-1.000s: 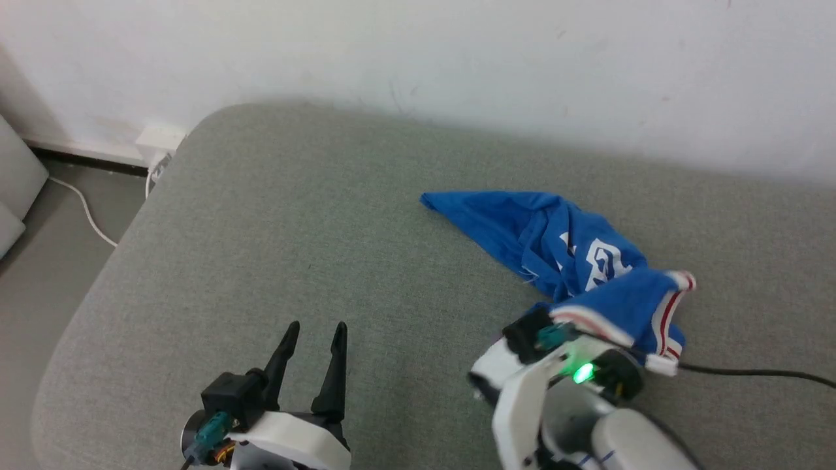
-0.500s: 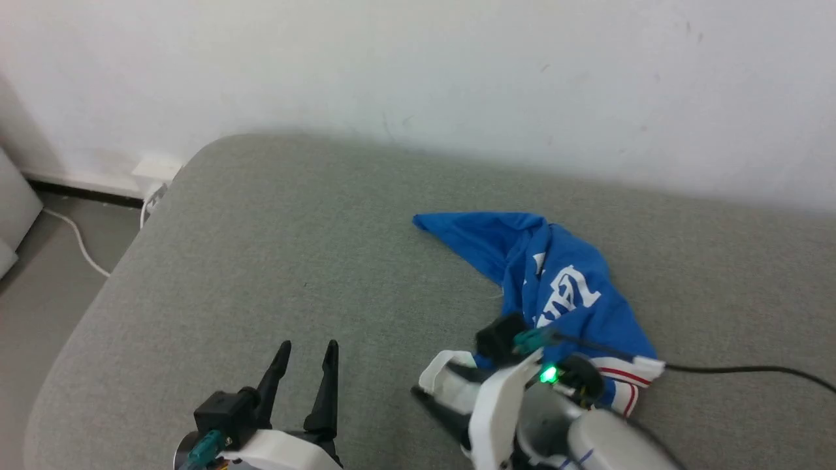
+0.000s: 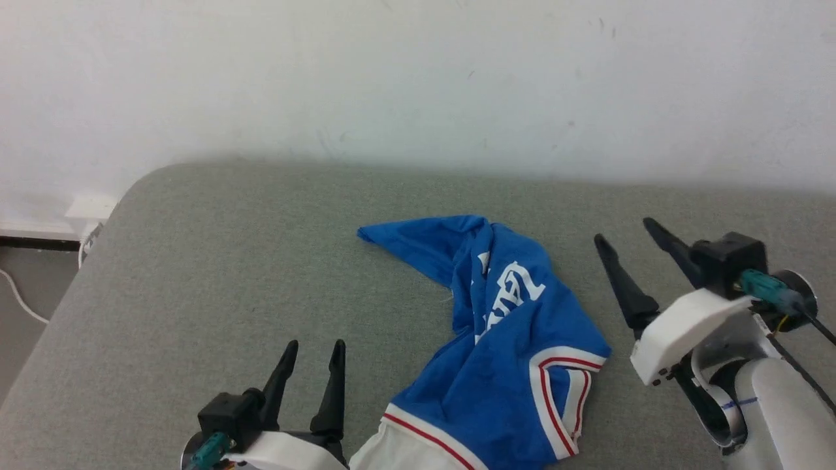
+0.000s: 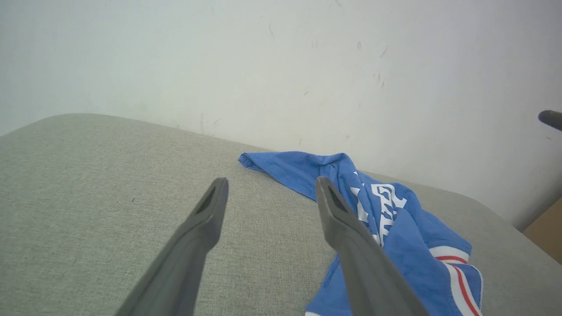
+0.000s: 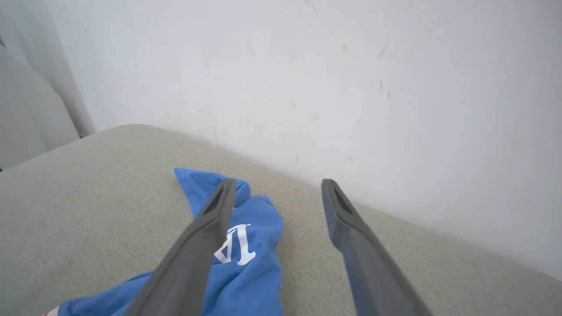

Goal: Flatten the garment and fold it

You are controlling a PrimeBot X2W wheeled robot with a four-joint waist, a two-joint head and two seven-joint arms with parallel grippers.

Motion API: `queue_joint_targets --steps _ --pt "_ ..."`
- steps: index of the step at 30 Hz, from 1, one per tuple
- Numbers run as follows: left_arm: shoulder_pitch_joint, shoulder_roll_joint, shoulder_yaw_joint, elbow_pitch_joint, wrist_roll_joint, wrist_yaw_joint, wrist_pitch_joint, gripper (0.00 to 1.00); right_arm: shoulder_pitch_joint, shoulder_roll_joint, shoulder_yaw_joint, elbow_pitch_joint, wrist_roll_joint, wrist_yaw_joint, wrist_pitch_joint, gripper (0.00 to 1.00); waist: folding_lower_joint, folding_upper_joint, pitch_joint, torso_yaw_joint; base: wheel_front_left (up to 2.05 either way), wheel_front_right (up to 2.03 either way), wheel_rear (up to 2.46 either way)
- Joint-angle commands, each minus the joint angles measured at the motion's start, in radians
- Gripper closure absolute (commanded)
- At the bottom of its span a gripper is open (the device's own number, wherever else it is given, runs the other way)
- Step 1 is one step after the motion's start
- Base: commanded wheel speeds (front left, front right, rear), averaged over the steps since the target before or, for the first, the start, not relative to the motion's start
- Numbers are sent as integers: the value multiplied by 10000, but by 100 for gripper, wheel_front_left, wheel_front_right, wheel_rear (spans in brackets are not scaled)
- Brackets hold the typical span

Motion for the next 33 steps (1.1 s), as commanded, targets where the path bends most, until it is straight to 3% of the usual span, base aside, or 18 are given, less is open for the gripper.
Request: queue_joint_targets --steps 1,7,10,14,24,27,33 --pt "-85 -16 -55 20 -59 35 -49 0 233 180 -173 -122 -70 -7 -307 0 0 -1 92 -196 0 0 0" --pt "-294 -10 -593 625 -93 -128 -3 0 1244 753 -1672 -562 -999 -7 -2201 0 0 -1 341 -497 0 0 0" --pt "-609 174 -1067 903 49 -241 573 0 1817 1208 -2366 -655 -1318 -7 -2779 0 0 -1 471 -670 0 0 0" --pt "-1071 548 -1658 697 47 -336 2323 0 2344 1563 -2786 -801 -1582 -7 -3027 0 0 -1 713 -947 0 0 0" --pt "-2413 2016 -2631 -881 309 -266 8575 0 2406 1779 -2710 -1246 -1785 -7 -2980 0 0 -1 1669 -1613 0 0 0" --pt "-2513 2133 -2701 -1062 99 -251 9611 0 2269 1802 -2589 -1231 -1756 -7 -3033 0 0 -1 1965 -1856 0 0 0" --pt "-2456 2472 -3015 -1014 -309 -348 10412 0 2063 1820 -2655 -1047 -1618 -7 -3239 0 0 -1 2478 -2164 0 0 0"
